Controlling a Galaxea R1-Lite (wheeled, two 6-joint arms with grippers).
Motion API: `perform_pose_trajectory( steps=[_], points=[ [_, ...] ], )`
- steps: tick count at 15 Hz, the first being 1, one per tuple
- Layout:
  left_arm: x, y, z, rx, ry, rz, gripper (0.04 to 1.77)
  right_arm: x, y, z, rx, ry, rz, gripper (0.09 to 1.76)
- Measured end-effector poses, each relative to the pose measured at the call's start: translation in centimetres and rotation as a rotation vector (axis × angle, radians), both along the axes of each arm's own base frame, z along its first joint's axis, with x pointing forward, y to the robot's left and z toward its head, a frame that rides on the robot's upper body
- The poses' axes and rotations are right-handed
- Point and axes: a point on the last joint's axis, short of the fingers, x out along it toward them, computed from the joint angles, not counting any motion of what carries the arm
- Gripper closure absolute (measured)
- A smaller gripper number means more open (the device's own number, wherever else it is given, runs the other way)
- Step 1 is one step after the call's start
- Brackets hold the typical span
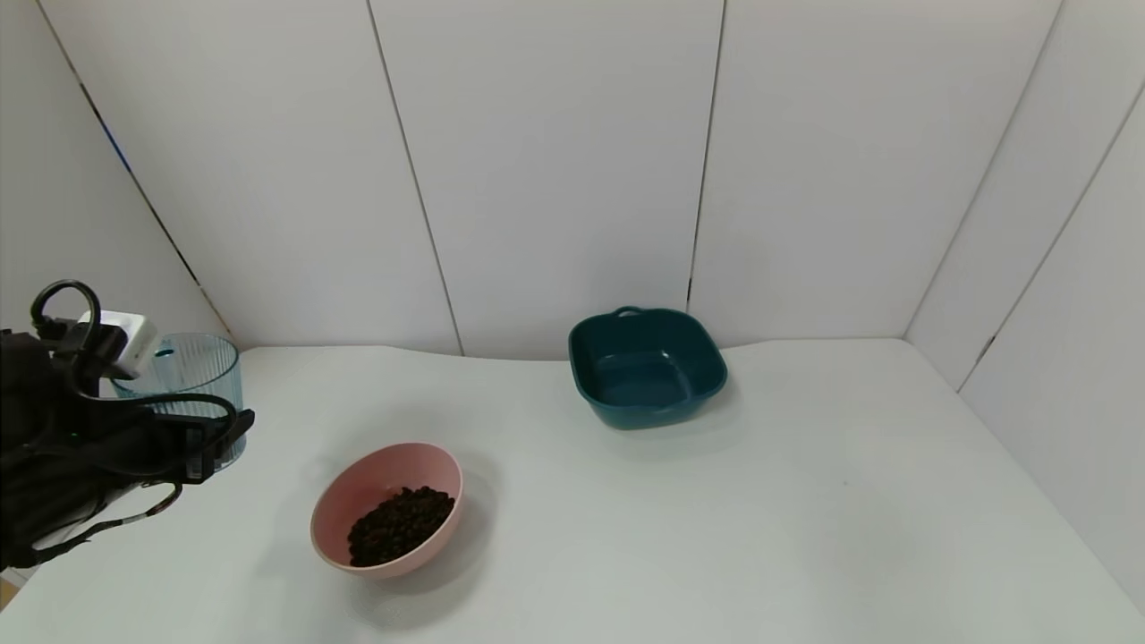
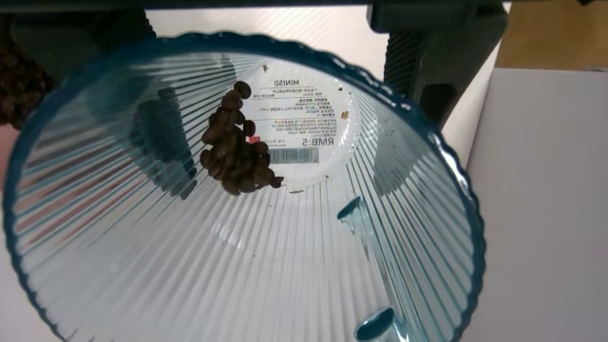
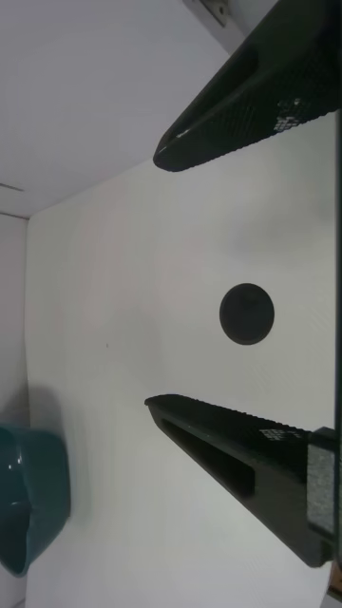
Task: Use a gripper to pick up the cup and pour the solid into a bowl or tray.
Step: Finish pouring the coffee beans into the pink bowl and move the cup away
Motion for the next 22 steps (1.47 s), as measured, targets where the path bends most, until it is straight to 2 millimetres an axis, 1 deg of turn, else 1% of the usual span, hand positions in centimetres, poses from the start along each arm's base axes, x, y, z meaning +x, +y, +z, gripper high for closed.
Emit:
perform_pose_trajectory(
  steps=[3, 6, 9, 12, 15, 19, 22],
  points=[
    [0.3, 1.0, 0.0, -0.080, -0.047, 0.010, 0.54, 0.0, 0.0, 0.0, 0.000, 0.000, 0.000, 0.14],
    [1.5, 2.3, -0.7, -0.082, -0.110, 0.035, 0.54, 0.0, 0.0, 0.0, 0.000, 0.000, 0.000, 0.14],
    [3.2, 3.8, -2.5, -0.083, -0.140, 0.043, 0.54, 0.0, 0.0, 0.0, 0.000, 0.000, 0.000, 0.14],
    [4.8, 5.3, -4.2, -0.085, -0.193, 0.005, 0.54, 0.0, 0.0, 0.0, 0.000, 0.000, 0.000, 0.14],
    [6.6, 6.4, -5.9, -0.095, -0.178, 0.008, 0.54, 0.0, 0.0, 0.0, 0.000, 0.000, 0.000, 0.14],
    [8.5, 7.2, -7.8, -0.109, -0.147, 0.015, 0.54, 0.0, 0.0, 0.0, 0.000, 0.000, 0.000, 0.14],
    [9.3, 7.4, -8.6, -0.112, -0.136, 0.011, 0.54, 0.0, 0.0, 0.0, 0.000, 0.000, 0.000, 0.14]
  ],
)
